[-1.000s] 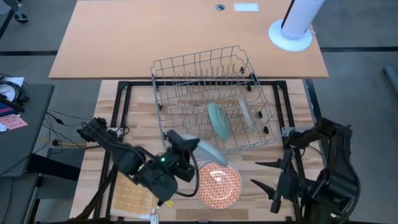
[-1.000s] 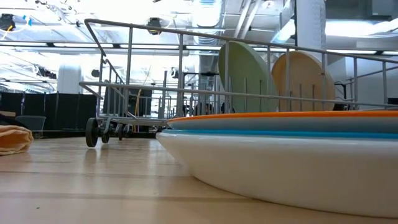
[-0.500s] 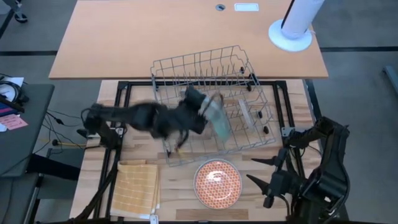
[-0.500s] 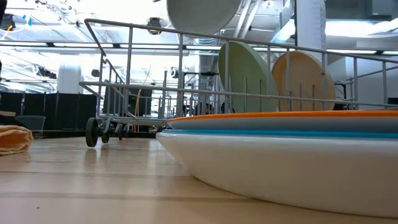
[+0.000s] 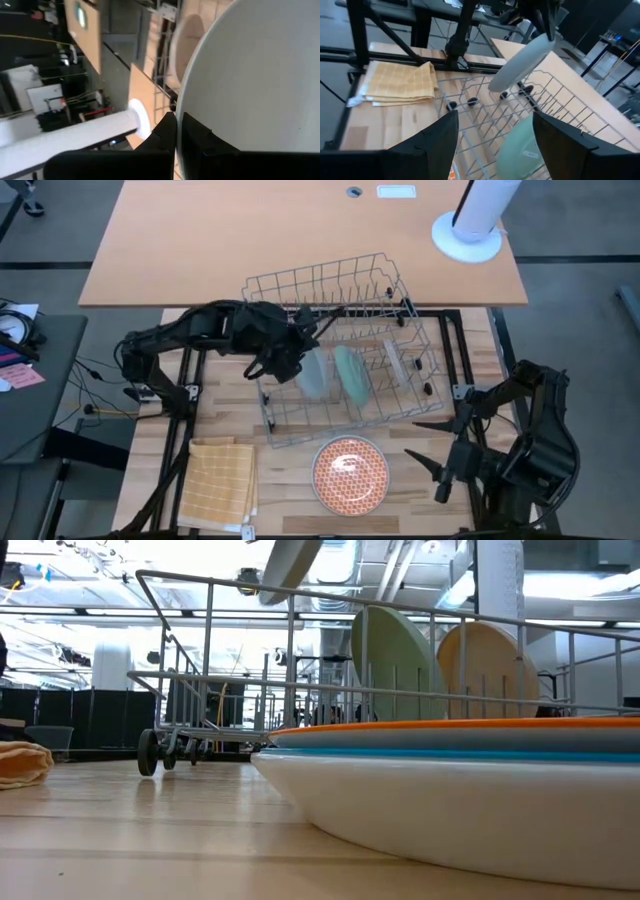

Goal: Sort dishes
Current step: Put the gray plate in the dish rack

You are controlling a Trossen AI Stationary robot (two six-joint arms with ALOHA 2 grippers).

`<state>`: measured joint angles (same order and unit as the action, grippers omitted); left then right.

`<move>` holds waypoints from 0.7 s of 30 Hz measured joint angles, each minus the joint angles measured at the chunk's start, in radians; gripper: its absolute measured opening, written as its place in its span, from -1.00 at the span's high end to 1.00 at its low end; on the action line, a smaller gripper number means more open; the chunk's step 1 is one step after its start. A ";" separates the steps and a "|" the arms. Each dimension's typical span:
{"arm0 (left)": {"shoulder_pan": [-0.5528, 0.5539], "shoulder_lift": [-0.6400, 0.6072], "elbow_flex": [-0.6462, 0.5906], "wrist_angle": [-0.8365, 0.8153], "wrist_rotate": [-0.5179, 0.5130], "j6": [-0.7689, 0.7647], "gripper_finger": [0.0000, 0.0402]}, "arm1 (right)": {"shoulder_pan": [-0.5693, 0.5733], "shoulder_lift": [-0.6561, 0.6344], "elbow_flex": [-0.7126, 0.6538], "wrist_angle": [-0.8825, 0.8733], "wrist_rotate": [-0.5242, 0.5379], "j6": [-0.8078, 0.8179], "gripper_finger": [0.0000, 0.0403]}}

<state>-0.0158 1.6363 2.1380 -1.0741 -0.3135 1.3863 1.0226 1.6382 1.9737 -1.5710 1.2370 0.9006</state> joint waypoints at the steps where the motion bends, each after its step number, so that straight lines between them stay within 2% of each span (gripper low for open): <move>1: -0.001 0.000 -0.001 -0.001 -0.001 -0.005 1.00 | -0.005 0.000 0.000 0.000 0.002 -0.016 -0.29; 7: 0.007 0.004 -0.090 0.050 -0.019 0.020 1.00 | -0.034 0.001 0.000 0.000 -0.001 -0.110 -0.29; 10: 0.039 0.002 -0.142 0.101 -0.144 0.086 1.00 | -0.046 0.002 0.000 0.000 0.000 -0.113 -0.29; 12: 0.085 -0.013 -0.145 0.152 -0.165 0.138 1.00 | -0.058 0.002 0.000 0.000 0.001 -0.114 -0.29; 14: 0.146 -0.043 -0.131 0.217 -0.055 0.162 1.00 | -0.073 0.002 0.000 0.000 0.002 -0.116 -0.29; 18: 0.286 -0.102 -0.099 0.327 0.267 0.099 1.00 | -0.101 0.002 0.000 0.000 0.003 -0.118 -0.29; 21: 0.400 -0.135 -0.099 0.334 0.510 0.034 1.00 | -0.120 0.002 0.000 0.000 0.002 -0.124 -0.29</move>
<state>0.3841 1.5008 2.0392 -0.7404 0.1965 1.4208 0.9031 1.6402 1.9738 -1.5711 1.2390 0.7769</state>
